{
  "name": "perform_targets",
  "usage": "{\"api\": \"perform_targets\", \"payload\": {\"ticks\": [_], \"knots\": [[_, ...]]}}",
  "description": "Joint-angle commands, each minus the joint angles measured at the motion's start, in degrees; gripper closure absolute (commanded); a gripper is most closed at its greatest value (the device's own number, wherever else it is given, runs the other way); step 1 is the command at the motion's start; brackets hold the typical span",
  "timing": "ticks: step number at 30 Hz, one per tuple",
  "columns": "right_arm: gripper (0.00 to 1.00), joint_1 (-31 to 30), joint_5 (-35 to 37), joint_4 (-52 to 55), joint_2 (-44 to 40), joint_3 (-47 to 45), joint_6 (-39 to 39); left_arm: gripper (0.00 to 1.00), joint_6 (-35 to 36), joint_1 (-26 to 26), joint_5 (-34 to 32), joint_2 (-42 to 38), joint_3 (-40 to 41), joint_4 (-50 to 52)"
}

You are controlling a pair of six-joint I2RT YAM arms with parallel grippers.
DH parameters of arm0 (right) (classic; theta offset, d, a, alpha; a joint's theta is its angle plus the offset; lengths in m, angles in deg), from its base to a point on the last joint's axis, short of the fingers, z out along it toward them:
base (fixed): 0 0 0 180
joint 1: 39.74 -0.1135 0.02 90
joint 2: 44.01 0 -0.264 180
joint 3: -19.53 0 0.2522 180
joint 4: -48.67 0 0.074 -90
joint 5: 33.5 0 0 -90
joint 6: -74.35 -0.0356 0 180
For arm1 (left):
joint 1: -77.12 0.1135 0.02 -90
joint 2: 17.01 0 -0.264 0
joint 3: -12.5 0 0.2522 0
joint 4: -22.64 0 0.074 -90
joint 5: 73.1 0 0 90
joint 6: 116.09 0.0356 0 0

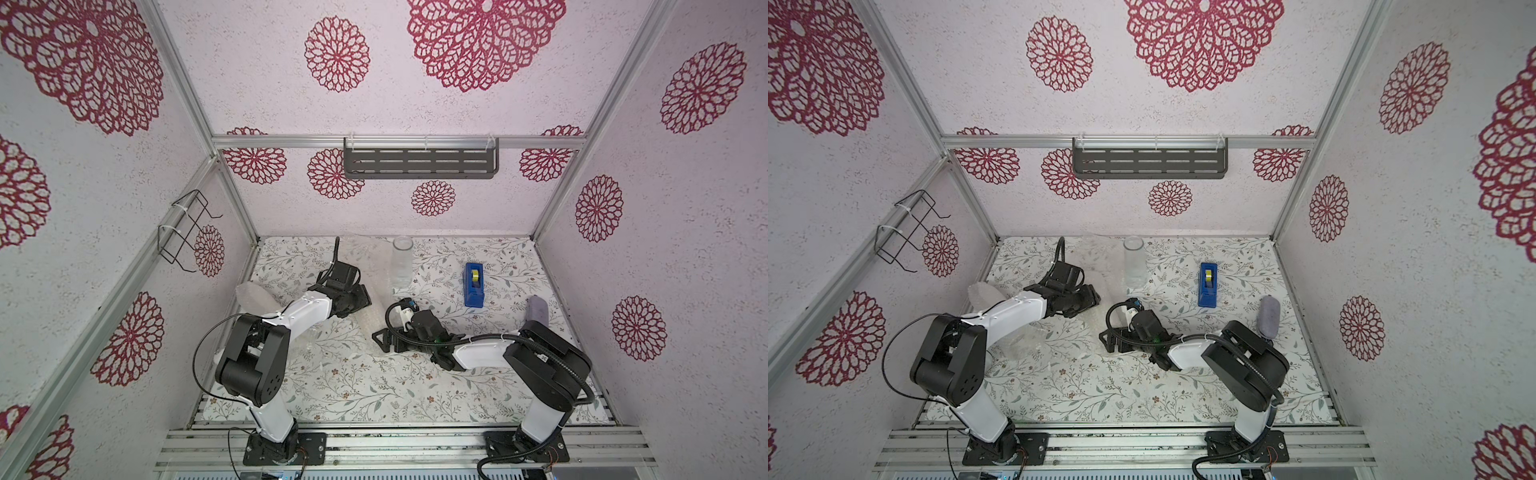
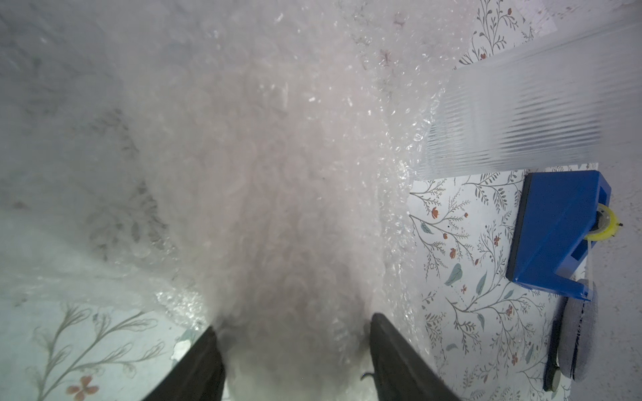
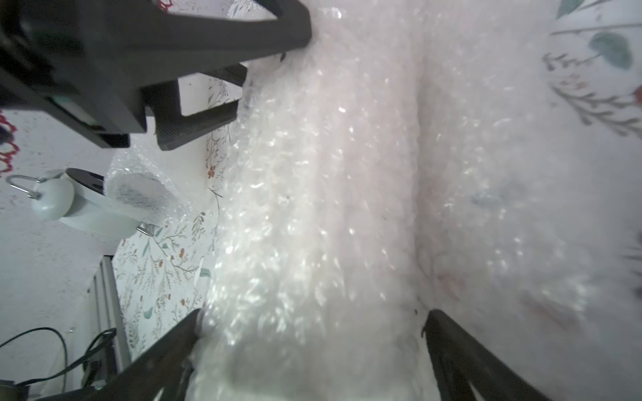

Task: Wrap vases in bubble wrap
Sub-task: Wrap the vase in bubble wrap.

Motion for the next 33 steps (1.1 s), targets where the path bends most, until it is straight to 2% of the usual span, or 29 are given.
{"api": "perform_targets", "payload": {"ticks": [1, 6, 10, 12, 17, 24, 33], "knots": [[0.01, -0.58, 5.96, 8.10, -4.32, 1.19, 6.51, 0.34, 0.82, 0.07, -1.88, 3.57, 1.08, 3.60], [0.01, -1.97, 12.00, 13.83, -7.71, 2.61, 10.12, 0.30, 0.75, 0.05, -2.32, 4.14, 0.65, 3.90], [0.01, -5.17, 22.11, 17.32, -11.25, 4.20, 13.21, 0.29, 0.82, 0.06, -2.33, 4.66, 0.12, 4.11], [0.01, -6.90, 24.75, 18.27, -11.45, 6.02, 15.42, 0.29, 0.58, 0.05, -2.21, 4.76, 0.09, 3.82], [0.02, -9.31, 24.91, 20.12, -6.47, 11.78, 17.85, 0.28, 0.38, 0.04, -1.59, 5.65, -0.58, 3.58], [0.09, -10.07, 21.75, 22.05, -0.41, 16.43, 18.25, 0.27, 0.12, 0.01, -1.33, 5.98, -1.03, 3.56], [0.09, -8.95, 18.88, 22.91, 3.53, 15.82, 14.65, 0.19, -0.50, 0.05, 0.05, 4.11, -1.20, 2.82]]}}
